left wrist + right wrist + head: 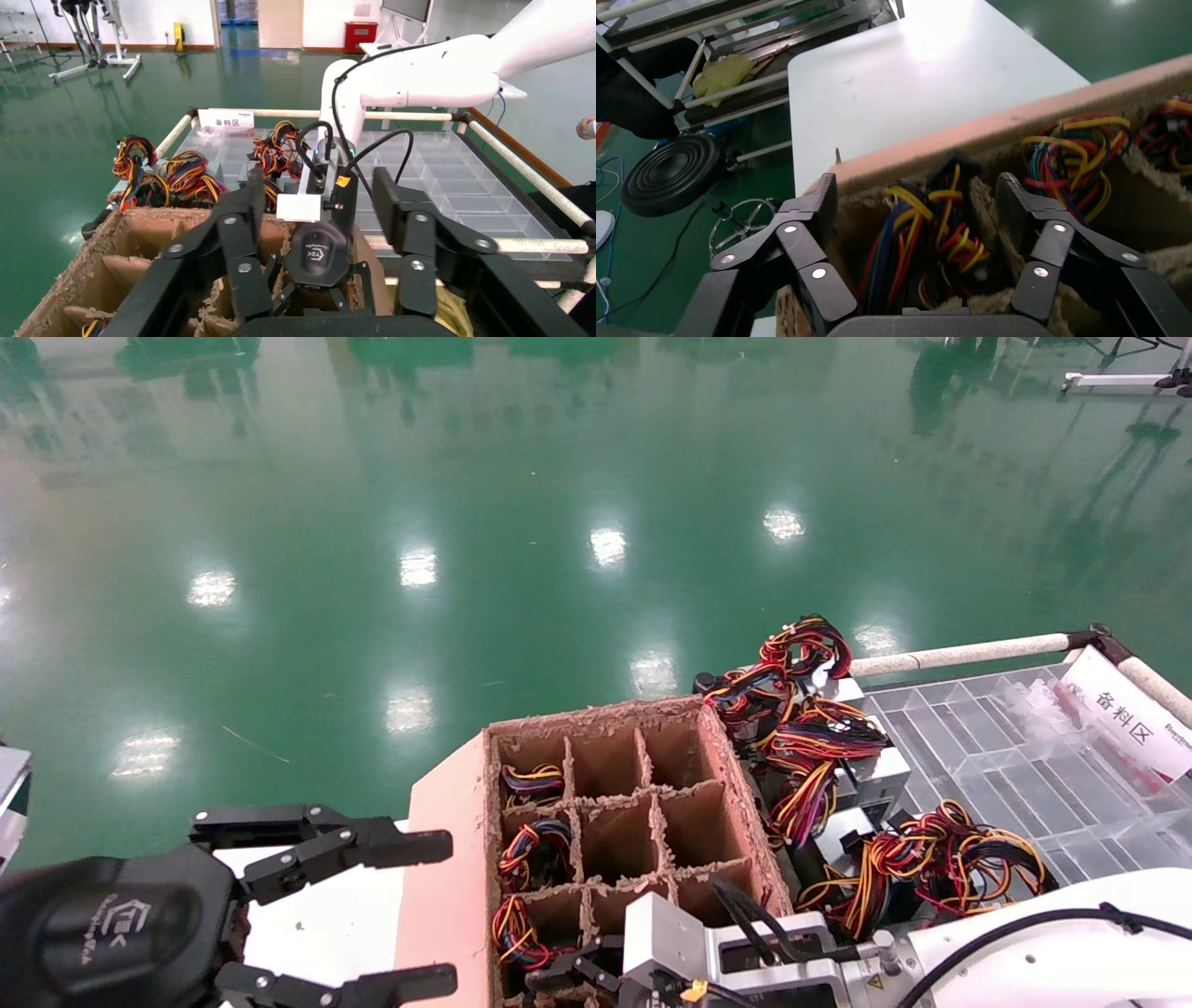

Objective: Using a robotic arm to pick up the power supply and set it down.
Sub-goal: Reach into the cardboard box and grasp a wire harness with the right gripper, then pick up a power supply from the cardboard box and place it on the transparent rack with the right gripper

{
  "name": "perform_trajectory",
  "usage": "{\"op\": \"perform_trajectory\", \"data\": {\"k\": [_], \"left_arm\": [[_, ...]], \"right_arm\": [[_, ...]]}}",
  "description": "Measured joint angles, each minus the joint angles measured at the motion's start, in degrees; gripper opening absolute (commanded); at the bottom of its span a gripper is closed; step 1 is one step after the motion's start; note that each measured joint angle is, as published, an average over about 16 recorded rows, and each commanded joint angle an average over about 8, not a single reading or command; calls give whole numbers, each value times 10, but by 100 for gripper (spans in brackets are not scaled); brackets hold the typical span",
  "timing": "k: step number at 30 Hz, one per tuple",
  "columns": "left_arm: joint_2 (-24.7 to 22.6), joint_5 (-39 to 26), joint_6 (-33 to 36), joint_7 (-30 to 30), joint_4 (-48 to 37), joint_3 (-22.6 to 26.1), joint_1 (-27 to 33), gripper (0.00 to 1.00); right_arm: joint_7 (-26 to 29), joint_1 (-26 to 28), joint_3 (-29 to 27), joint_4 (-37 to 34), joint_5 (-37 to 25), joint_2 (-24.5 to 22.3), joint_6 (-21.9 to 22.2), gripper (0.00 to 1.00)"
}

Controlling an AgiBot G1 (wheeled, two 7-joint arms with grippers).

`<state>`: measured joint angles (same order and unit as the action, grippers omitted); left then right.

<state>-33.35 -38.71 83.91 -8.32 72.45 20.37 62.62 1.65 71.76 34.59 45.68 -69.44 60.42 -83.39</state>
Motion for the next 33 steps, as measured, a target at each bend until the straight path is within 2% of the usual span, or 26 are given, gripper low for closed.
{"op": "perform_trajectory", "data": {"k": [19,33], "left_arm": [[0,0,0,0,0,0,0,100],[0,0,0,0,0,0,0,100]], "right_arm": [[-4,4,5,-7,-11,-12,-7,0],[23,-9,-24,40,40,-56,-27,0]]}}
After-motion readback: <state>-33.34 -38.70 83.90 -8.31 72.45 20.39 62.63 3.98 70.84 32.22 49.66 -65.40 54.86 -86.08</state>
